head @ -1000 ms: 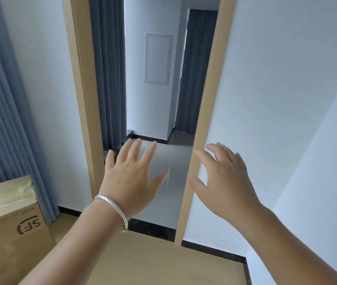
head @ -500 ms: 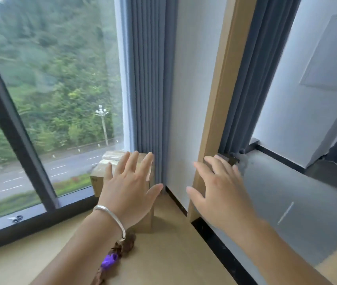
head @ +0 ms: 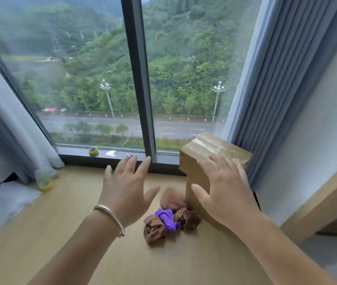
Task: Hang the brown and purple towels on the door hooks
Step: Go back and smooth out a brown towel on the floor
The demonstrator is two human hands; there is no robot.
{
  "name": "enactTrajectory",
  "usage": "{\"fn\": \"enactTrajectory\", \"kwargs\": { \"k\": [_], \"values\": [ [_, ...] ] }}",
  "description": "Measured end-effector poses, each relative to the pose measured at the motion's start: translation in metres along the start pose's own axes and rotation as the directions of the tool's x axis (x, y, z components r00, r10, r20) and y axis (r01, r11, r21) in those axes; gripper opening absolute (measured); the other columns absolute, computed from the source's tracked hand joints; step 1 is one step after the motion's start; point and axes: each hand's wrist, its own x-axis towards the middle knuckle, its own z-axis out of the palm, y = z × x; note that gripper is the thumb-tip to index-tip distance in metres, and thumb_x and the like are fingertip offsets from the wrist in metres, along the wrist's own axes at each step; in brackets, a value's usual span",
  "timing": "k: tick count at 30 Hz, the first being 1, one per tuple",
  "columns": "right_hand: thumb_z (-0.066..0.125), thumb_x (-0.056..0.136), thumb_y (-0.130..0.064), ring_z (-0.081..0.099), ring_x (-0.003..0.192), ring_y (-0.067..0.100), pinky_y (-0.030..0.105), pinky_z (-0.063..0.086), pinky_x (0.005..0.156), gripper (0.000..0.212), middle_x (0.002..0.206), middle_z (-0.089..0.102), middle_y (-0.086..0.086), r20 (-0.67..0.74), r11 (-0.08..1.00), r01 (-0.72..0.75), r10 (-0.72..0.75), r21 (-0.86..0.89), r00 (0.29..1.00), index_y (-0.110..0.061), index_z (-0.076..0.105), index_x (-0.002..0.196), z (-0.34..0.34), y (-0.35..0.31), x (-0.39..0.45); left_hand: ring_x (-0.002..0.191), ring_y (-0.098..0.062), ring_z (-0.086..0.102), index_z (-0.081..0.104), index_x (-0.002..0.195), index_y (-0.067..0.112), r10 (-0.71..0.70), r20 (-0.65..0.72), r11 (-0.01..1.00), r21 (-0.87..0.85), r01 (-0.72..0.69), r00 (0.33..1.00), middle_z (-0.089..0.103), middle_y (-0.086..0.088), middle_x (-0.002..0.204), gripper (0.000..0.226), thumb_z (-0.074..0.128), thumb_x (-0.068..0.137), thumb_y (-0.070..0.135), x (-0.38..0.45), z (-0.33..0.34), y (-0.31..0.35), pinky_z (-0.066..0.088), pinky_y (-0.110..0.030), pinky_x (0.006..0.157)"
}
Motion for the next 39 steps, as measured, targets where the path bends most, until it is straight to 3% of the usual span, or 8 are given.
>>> {"fn": "enactTrajectory", "kwargs": {
  "k": [8, 16, 21, 29, 35, 39],
  "values": [
    [0.044, 0.091, -0.055, 0.012, 0.143, 0.014, 0.044, 0.004, 0.119, 0.059, 0.152, 0.025, -0.007, 0.178, 1.0, 0.025, -0.024, -0.008, 0.984, -0.036, 0.03, 0.145, 0.083, 0.009, 0.085, 0.147, -0.018, 0.001, 0.005, 0.15, 0.035, -0.101, 0.118, 0.991, -0.075, 0.111, 0.988, 0.009, 0.002, 0.159, 0.073, 0.031, 0.09, 0.066, 0.082, 0.083, -0.046, 0.014, -0.05, 0.117],
    [0.048, 0.09, -0.053, 0.011, 0.144, 0.013, 0.041, 0.005, 0.118, 0.058, 0.15, 0.031, -0.008, 0.38, 0.998, 0.044, -0.023, -0.045, 0.925, -0.036, 0.036, 0.143, 0.216, 0.038, 0.158, 0.145, -0.017, 0.013, 0.014, 0.149, 0.034, -0.155, 0.279, 0.978, -0.094, 0.187, 0.948, 0.018, 0.002, 0.157, 0.071, 0.031, 0.089, 0.067, 0.163, 0.232, -0.082, 0.015, -0.048, 0.116],
    [0.068, 0.082, -0.041, 0.03, 0.14, 0.023, 0.05, 0.023, 0.115, 0.053, 0.137, 0.049, 0.001, 0.469, 0.995, 0.089, -0.102, 0.051, 0.877, -0.025, 0.056, 0.13, 0.371, 0.049, 0.192, 0.143, -0.02, 0.018, 0.023, 0.147, 0.032, -0.222, 0.372, 0.956, -0.098, 0.276, 0.901, 0.026, 0.0, 0.153, 0.069, 0.039, 0.088, 0.063, 0.188, 0.38, -0.107, 0.017, -0.049, 0.115],
    [0.068, 0.082, -0.042, 0.022, 0.143, 0.028, 0.052, 0.021, 0.113, 0.055, 0.142, 0.044, 0.009, 0.579, 0.97, 0.203, -0.245, 0.137, 0.778, -0.015, 0.058, 0.129, 0.677, 0.088, 0.195, 0.146, -0.02, 0.009, 0.021, 0.15, 0.031, -0.383, 0.511, 0.833, -0.169, 0.527, 0.769, 0.016, -0.003, 0.159, 0.072, 0.043, 0.089, 0.062, 0.193, 0.686, -0.127, 0.012, -0.05, 0.117],
    [0.064, 0.085, -0.046, 0.02, 0.143, 0.026, 0.047, 0.017, 0.115, 0.05, 0.143, 0.043, 0.01, 0.592, 0.959, 0.256, -0.279, 0.124, 0.756, -0.009, 0.062, 0.119, 0.879, 0.115, 0.184, 0.146, -0.022, 0.009, 0.033, 0.145, 0.032, -0.404, 0.575, 0.836, -0.084, 0.543, 0.711, 0.013, -0.004, 0.159, 0.067, 0.045, 0.087, 0.064, 0.178, 0.883, -0.144, 0.014, -0.052, 0.116],
    [0.065, 0.084, -0.043, 0.021, 0.143, 0.028, 0.049, 0.016, 0.115, 0.046, 0.141, 0.046, 0.01, 0.572, 0.953, 0.291, -0.286, 0.085, 0.769, -0.008, 0.066, 0.113, 0.978, 0.127, 0.18, 0.146, -0.021, 0.009, 0.038, 0.141, 0.035, -0.35, 0.608, 0.87, -0.071, 0.488, 0.712, 0.014, -0.005, 0.159, 0.066, 0.047, 0.085, 0.068, 0.161, 0.982, -0.144, 0.015, -0.053, 0.115]
  ]
}}
